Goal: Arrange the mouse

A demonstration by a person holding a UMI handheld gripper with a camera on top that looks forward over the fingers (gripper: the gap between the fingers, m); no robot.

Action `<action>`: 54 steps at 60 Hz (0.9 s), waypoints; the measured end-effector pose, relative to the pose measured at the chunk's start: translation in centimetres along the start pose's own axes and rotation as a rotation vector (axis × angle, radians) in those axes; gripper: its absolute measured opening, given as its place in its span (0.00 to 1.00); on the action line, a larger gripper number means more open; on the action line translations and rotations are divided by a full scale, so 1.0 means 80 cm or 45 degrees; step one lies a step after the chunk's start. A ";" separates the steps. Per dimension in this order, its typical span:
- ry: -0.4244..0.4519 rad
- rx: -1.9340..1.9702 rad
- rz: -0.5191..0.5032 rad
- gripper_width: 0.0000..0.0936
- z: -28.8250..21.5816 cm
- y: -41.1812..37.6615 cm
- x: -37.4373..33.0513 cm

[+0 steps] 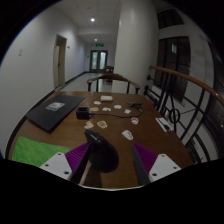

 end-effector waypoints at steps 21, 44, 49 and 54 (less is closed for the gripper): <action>0.006 0.094 -0.015 0.35 -0.044 -0.006 0.055; 0.191 0.148 0.090 0.22 -0.074 -0.060 -0.129; 0.180 0.148 0.035 0.22 -0.053 -0.114 -0.172; 0.155 0.131 -0.063 0.22 -0.020 -0.181 -0.180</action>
Point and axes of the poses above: the point between the fingertips, and its own axes, seen from behind it with the camera up: y to the right, z down, x forward, the way the camera looks, the point moved 4 cm from there along -x, backward, against the way the camera looks, and after that the axes turned 15 degrees about -y, right-handed, at the moved point
